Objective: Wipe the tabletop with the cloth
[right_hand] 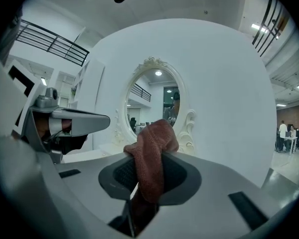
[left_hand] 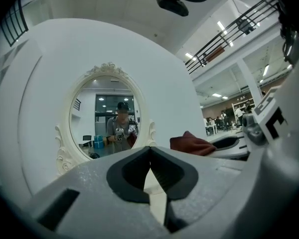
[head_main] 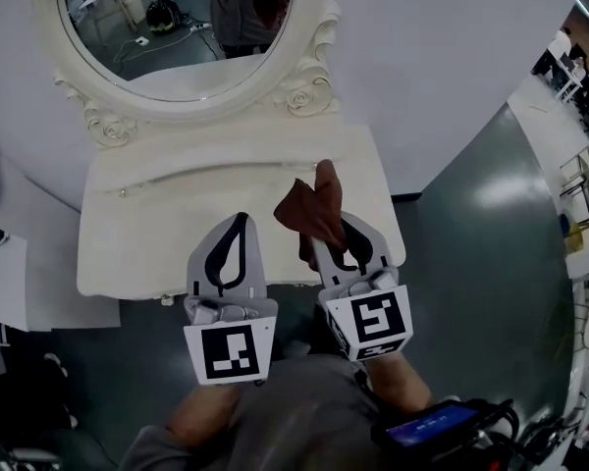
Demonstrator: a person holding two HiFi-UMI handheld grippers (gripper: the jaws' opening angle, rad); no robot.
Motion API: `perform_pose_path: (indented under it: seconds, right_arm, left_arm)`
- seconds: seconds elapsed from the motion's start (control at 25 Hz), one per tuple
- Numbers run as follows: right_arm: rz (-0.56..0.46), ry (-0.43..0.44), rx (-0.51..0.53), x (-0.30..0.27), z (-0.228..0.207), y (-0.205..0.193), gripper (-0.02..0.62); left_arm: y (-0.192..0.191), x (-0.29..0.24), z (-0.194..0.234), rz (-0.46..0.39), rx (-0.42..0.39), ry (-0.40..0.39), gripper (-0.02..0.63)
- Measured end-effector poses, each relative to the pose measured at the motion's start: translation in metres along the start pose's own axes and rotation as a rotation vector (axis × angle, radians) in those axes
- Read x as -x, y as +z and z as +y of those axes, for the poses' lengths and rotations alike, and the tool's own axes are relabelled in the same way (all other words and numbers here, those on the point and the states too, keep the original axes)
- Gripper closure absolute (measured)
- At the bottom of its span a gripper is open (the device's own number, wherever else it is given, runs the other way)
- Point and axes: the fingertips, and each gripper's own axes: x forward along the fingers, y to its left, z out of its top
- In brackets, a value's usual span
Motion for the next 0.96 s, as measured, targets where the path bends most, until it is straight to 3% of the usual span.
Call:
perform_pose_path:
  seconds: [0.36, 0.96]
  right_arm:
    - [-0.018, 0.02, -0.006, -0.005, 0.022, 0.007, 0.515]
    - [-0.024, 0.025, 0.008, -0.012, 0.023, 0.006, 0.515]
  left_arm:
    - [-0.003, 0.015, 0.016, 0.013, 0.0, 0.009, 0.592]
    - [-0.008, 0.012, 0.021, 0.016, 0.006, 0.019, 0.592]
